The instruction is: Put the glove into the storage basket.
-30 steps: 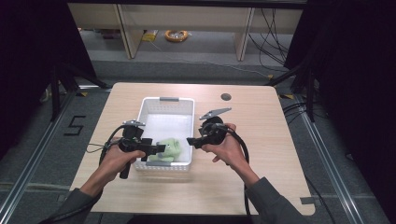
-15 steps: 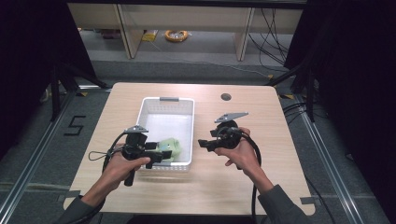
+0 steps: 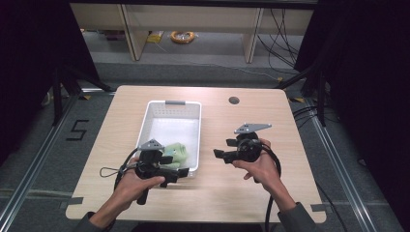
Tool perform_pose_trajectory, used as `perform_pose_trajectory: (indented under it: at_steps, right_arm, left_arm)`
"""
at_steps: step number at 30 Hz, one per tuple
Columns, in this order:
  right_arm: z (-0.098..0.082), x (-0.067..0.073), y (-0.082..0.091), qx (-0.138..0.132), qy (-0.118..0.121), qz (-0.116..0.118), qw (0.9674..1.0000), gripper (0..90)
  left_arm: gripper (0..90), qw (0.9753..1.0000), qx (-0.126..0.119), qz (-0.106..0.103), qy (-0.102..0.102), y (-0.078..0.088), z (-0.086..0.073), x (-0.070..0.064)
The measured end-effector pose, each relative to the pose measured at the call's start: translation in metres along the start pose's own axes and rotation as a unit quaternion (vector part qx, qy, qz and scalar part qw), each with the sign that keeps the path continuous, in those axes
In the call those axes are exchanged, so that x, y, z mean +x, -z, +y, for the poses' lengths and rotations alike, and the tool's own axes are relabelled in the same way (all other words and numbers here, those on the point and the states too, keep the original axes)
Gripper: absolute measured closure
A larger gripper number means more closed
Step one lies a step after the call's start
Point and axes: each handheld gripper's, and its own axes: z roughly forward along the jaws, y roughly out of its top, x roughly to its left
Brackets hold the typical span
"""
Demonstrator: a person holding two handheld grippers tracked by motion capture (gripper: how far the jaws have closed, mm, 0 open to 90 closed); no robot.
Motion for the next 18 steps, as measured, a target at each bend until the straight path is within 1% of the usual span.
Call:
perform_pose_trajectory:
  at_steps: [1,2,4,5,7,8,9,10,11,12,13,14,15,16,17,18]
  right_arm:
    - [-0.002,0.001,0.003,0.003,-0.018,0.001,0.9998,32.4]
    - [-0.004,0.001,0.004,0.003,-0.019,0.002,0.9998,32.3]
    - [-0.008,0.0,0.008,-0.002,-0.024,0.001,0.9997,32.1]
    - [-0.01,-0.002,0.009,-0.008,-0.014,-0.001,0.9999,32.1]
    - [-0.013,-0.001,0.013,-0.006,-0.023,-0.008,0.9997,32.0]
    - [-0.013,-0.001,0.013,-0.006,-0.023,-0.008,0.9997,32.0]
    - [-0.018,-0.003,0.015,-0.014,-0.021,-0.006,0.9997,31.6]
    - [-0.018,-0.003,0.015,-0.014,-0.021,-0.006,0.9997,31.6]
    - [-0.023,-0.004,0.018,-0.012,-0.024,-0.006,0.9996,31.5]
    - [-0.023,-0.004,0.018,-0.012,-0.024,-0.006,0.9996,31.5]
    - [-0.027,-0.004,0.019,-0.014,-0.027,-0.006,0.9995,31.2]
    - [-0.03,-0.006,0.02,-0.019,-0.021,-0.009,0.9996,31.1]
    - [-0.032,-0.004,0.02,-0.016,-0.035,-0.006,0.9992,31.0]
    - [-0.034,-0.005,0.021,-0.018,-0.026,-0.011,0.9995,31.0]
    - [-0.036,-0.006,0.021,-0.02,-0.023,-0.003,0.9995,30.9]
    - [-0.036,-0.006,0.021,-0.02,-0.023,-0.003,0.9995,30.9]
  left_arm:
    - [16.3,1.0,0.0,0.0,0.0,0.0,0.0,0.0]
    - [16.3,1.0,0.0,-0.006,-0.006,-0.001,-0.001,-0.005]
    - [16.3,0.9999,-0.005,-0.007,-0.011,-0.001,-0.003,-0.01]
    - [16.3,0.9998,-0.007,-0.013,-0.011,-0.001,-0.003,-0.013]
    - [16.2,0.9997,-0.008,-0.018,-0.015,-0.003,-0.006,-0.018]
    - [16.2,0.9997,-0.008,-0.018,-0.015,-0.003,-0.006,-0.018]
    - [16.2,0.9996,-0.007,-0.021,-0.017,-0.004,-0.007,-0.02]
    - [16.2,0.9996,-0.005,-0.021,-0.019,-0.005,-0.009,-0.022]
    - [16.2,0.9994,-0.003,-0.02,-0.029,-0.007,-0.011,-0.025]
    - [16.2,0.9994,-0.003,-0.02,-0.029,-0.007,-0.011,-0.025]
    - [16.2,0.9993,-0.004,-0.023,-0.031,-0.008,-0.013,-0.027]
    - [16.2,0.9991,-0.003,-0.02,-0.036,-0.011,-0.016,-0.03]
    - [16.2,0.999,-0.001,-0.021,-0.04,-0.012,-0.017,-0.031]
    - [16.2,0.9991,-0.004,-0.017,-0.04,-0.014,-0.019,-0.033]
    - [16.1,0.9988,0.002,-0.023,-0.043,-0.015,-0.021,-0.033]
    - [16.2,0.9988,0.002,-0.023,-0.043,-0.015,-0.021,-0.033]
